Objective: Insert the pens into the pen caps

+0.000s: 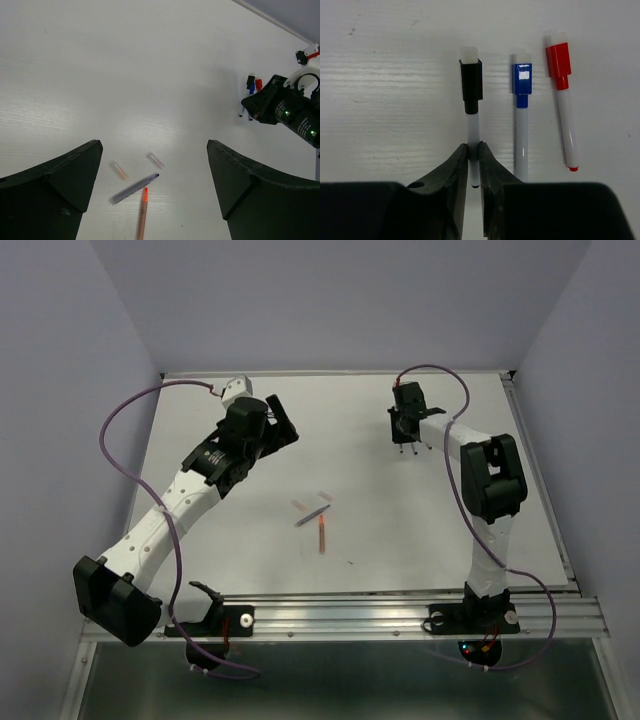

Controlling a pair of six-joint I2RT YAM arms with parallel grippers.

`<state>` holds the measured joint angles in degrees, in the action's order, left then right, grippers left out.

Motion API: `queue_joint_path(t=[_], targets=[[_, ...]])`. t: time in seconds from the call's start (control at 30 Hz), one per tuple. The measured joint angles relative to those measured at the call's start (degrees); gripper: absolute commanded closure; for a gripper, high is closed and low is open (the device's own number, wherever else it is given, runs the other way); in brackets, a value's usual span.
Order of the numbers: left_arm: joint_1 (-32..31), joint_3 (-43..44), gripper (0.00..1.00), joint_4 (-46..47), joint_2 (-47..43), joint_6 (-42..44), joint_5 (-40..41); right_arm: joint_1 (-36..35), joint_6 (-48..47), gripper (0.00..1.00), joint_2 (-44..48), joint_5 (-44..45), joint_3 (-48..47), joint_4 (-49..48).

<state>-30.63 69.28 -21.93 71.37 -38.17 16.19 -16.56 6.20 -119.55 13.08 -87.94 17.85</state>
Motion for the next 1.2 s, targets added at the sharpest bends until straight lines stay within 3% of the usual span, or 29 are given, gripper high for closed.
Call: queue_joint_path(t=[0.13, 0.17, 0.2, 0.3, 0.47, 0.57, 0.67, 0.97, 1.2], targets=[[0.0, -0.9, 0.01, -0.5, 0.0, -0.7, -0.3, 0.1, 0.0, 0.7, -0.9, 0.3, -0.1, 1.4], [0.0, -1.3, 0.01, -0.6, -0.2, -1.0, -0.5, 0.1, 0.1, 0.65, -0.9, 0.6, -0.2, 1.8], [0.0, -1.5, 0.01, -0.7, -0.2, -1.2, -0.6, 0.1, 0.1, 0.52, -0.9, 0.9, -0.6, 2.2], [0.0, -2.3, 0.01, -1.1, -0.7, -1.7, -1.0, 0.1, 0.1, 0.45, -0.9, 1.6, -1.5, 2.7], [0.0, -3.2, 0.01, -1.1, -1.9, -2.4, -1.3, 0.1, 0.3, 0.42, -0.7, 1.5, -2.1, 3.0], [0.0, -3.8, 0.01, -1.0, -3.0, -2.7, -1.9, 0.1, 0.6, 0.27, 0.7, 0.5, -2.0, 4.1], [0.0, -4.7, 0.01, -1.0, -3.8, -2.9, -2.6, 0.1, 1.3, 0.02, 4.6, -0.5, -1.7, 4.7], [0.0, -9.5, 0.01, -0.1, -4.8, -1.9, -6.8, 0.1, 7.4, 0.0, 31.7, 0.3, 8.0, 3.7], [-0.3, -14.6, 0.01, 1.9, -4.0, 2.1, -13.8, 0.1, 13.2, 0.0, 44.5, 2.9, 22.7, 3.2]])
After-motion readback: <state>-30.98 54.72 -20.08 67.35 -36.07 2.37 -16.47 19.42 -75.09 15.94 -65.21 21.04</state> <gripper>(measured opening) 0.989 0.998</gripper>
